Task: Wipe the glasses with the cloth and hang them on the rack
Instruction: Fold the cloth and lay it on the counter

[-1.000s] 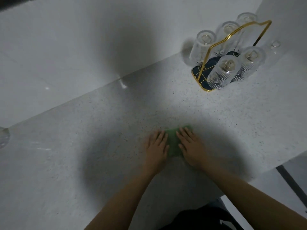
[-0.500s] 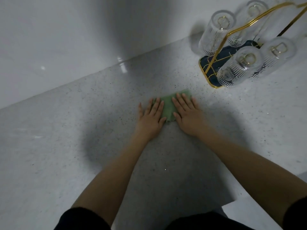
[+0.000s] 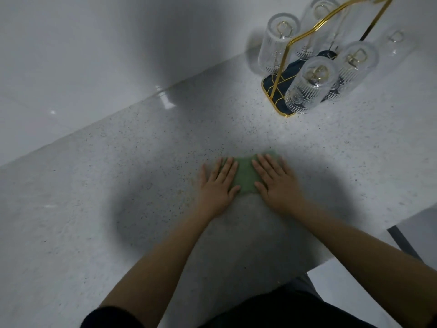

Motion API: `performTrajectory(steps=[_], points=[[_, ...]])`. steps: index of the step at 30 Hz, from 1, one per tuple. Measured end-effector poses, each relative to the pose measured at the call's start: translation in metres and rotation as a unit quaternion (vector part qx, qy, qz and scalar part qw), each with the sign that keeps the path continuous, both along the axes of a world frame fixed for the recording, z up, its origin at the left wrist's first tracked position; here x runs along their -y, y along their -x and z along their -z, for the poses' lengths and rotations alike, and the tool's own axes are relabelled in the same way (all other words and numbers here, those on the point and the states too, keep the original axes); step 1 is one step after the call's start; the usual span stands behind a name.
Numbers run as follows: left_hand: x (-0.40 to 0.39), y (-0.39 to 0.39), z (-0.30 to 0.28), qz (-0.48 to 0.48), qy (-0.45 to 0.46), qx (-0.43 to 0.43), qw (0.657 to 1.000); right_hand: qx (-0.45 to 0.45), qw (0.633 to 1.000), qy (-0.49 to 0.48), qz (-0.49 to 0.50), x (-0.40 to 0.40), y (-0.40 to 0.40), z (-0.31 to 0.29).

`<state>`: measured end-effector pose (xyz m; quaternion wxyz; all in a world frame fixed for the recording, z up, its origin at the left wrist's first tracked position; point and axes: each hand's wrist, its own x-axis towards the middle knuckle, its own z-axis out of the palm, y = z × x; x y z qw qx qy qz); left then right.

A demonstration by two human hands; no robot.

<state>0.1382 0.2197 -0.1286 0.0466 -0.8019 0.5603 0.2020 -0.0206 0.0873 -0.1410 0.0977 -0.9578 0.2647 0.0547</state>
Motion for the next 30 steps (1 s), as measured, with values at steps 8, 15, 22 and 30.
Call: performTrajectory(steps=[8, 15, 22, 30], points=[[-0.006, 0.044, 0.012, 0.098, 0.057, 0.018, 0.993, 0.033, 0.998, 0.022, 0.046, -0.028, 0.065, 0.005], [0.054, 0.079, 0.004, 0.150, 0.030, 0.002, 0.988, 0.045, 0.996, 0.004, 0.083, 0.017, 0.115, 0.005], [0.188, 0.097, -0.001, 0.144, 0.002, 0.010, 0.990, -0.007, 0.991, -0.012, 0.131, 0.136, 0.125, -0.002], [0.282, 0.119, -0.007, 0.116, -0.004, -0.016, 0.993, -0.009, 0.987, 0.000, 0.159, 0.223, 0.133, -0.005]])
